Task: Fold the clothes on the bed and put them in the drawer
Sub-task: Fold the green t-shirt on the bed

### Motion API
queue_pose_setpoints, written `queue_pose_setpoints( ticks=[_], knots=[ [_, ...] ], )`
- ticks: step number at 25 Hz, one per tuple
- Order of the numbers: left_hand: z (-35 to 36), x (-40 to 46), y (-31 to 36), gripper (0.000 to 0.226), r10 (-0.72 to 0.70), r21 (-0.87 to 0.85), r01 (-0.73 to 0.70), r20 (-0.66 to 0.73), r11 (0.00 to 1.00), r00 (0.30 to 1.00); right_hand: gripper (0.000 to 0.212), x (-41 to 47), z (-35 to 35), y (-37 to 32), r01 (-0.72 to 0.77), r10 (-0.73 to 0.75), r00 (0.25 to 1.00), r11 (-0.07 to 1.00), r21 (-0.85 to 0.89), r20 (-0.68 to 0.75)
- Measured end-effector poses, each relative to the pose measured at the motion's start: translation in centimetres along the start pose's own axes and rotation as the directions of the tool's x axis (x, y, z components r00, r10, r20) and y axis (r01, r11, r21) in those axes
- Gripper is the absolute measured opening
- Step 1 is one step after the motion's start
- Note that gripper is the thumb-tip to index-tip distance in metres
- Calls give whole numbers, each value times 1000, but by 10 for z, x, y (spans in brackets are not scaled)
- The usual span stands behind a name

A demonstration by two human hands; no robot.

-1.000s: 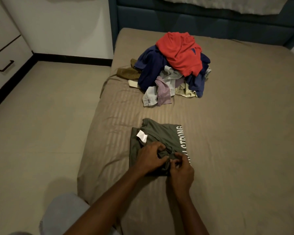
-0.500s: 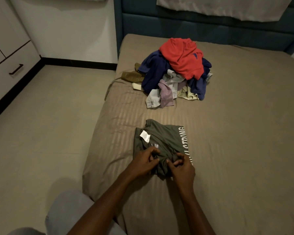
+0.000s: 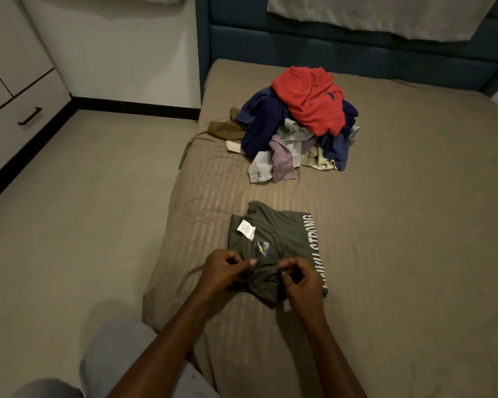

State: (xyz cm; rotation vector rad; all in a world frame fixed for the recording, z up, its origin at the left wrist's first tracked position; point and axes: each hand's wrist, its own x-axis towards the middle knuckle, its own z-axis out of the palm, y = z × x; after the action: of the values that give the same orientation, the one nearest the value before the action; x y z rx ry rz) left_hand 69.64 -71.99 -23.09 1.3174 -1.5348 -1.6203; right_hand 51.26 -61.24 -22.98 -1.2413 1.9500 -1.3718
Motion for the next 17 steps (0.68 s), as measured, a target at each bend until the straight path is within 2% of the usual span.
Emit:
queue_pose_setpoints(
  ticks=[2,4,7,9,11,14,16,17],
  knots=[
    [5,-1,-5,40,-99,-111,93,-52,989,994,35,-2,1,8,-33,25,998,991,-130,-64],
    [15,4,-7,55,-146,-58,139,-146,989,979,35,-8,2,11,-75,59,995,972,-221,-76],
    [29,16,1,67,-101,108,131,-247,985,964,24,0,1,12,-144,141,990,955,-261,-28],
    [32,23,7,65,-58,136,97,-264,986,963,19,13,-3,11,-184,196,980,955,-231,30],
    [28,28,6,58,19,219,41,-264,975,964,19,28,-7,5,-202,204,979,955,-216,-16],
    [17,26,-10,51,33,233,32,-269,972,963,14,75,-2,-6,-85,80,996,955,-284,-30],
    [13,21,-22,53,18,134,19,-272,991,962,27,119,13,-9,59,-43,997,952,-302,59],
    [14,17,-27,62,10,91,16,-275,996,961,34,141,23,-7,97,-59,991,929,-358,117]
  ],
)
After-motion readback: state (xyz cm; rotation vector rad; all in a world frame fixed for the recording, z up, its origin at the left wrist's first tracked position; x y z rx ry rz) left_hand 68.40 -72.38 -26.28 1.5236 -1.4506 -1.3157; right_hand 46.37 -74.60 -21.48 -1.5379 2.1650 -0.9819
